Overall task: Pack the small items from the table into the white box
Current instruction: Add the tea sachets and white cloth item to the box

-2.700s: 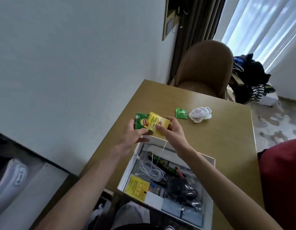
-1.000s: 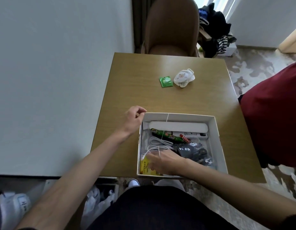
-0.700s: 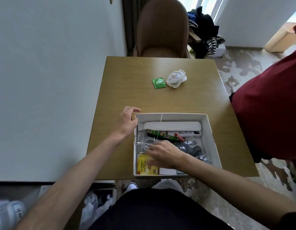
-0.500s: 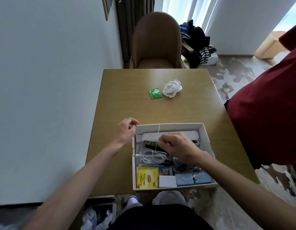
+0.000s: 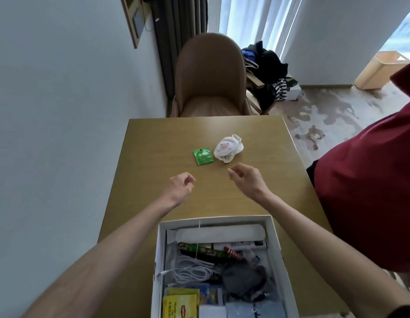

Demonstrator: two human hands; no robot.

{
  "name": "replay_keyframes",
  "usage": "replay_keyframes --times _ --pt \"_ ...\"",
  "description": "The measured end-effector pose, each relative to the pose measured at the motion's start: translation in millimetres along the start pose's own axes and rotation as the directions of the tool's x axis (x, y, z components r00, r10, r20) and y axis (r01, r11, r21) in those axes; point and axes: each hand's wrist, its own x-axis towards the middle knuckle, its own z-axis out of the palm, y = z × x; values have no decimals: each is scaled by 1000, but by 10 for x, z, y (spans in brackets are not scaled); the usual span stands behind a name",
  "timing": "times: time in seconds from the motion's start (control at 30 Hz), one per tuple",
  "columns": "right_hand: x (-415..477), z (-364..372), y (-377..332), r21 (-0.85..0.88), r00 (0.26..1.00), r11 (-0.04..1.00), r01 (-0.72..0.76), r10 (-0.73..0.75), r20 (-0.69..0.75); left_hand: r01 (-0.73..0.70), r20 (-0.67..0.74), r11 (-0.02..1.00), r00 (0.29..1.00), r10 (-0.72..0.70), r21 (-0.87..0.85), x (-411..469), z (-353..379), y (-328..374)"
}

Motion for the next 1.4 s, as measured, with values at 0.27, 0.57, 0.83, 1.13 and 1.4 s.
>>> replay_keyframes --times 0.27,0.57,0.83,1.13,1.4 --pt "1077 38 421 -129 977 970 -205 194 -91 277 -20 961 961 -277 -23 1004 397 22" --pt "1805 315 558 -255 941 907 -334 338 -29 477 -155 879 867 -473 -10 1770 690 -70" --pt "1570 46 543 219 978 954 -204 206 12 522 -226 853 828 -513 -19 2029 840 -53" --pt "588 -365 143 748 980 639 -182 175 90 237 -10 834 960 -279 -498 1034 389 294" --pt "-352 -342 -436 847 951 451 -281 10 310 47 35 850 999 -34 -524 -524 -160 113"
